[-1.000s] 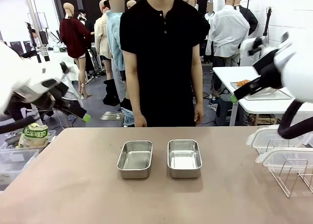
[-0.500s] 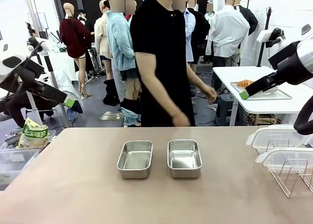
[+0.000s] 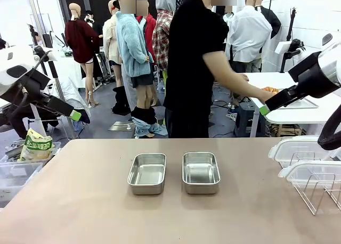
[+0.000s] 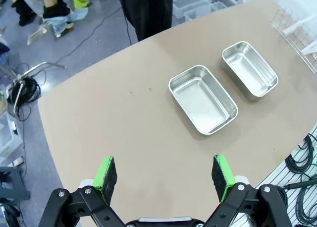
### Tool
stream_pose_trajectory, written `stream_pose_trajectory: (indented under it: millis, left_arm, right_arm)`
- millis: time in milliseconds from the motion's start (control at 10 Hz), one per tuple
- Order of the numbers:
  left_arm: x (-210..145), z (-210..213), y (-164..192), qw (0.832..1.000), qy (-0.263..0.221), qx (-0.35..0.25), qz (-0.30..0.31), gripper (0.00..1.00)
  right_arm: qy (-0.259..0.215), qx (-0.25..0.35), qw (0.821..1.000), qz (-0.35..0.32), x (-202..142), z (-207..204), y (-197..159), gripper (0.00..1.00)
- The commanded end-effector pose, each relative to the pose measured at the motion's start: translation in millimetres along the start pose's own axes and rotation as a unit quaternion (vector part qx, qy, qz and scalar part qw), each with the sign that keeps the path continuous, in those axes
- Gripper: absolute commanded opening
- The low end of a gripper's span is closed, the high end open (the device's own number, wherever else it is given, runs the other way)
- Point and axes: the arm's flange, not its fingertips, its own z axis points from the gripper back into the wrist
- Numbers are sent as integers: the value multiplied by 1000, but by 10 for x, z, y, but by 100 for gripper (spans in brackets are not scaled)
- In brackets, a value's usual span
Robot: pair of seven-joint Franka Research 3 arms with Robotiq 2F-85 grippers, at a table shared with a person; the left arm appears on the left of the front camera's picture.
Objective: Place the bread in airtight containers.
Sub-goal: Lift both Airtight Container.
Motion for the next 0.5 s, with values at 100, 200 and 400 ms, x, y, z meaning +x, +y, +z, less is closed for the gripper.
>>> stream_pose_trajectory:
  millis: [100, 200, 400]
  left_arm:
    - [5, 20, -17, 1000, -3, -2, -6, 100]
    - [5, 20, -17, 1000, -3, -2, -6, 100]
    - [5, 20, -17, 1000, -3, -2, -6, 100]
  right_arm:
    - [-4, 3, 1000, 1, 6, -9, -4, 100]
    - [-4, 3, 1000, 1, 6, -9, -4, 100]
    - [-4, 3, 1000, 1, 6, -9, -4, 100]
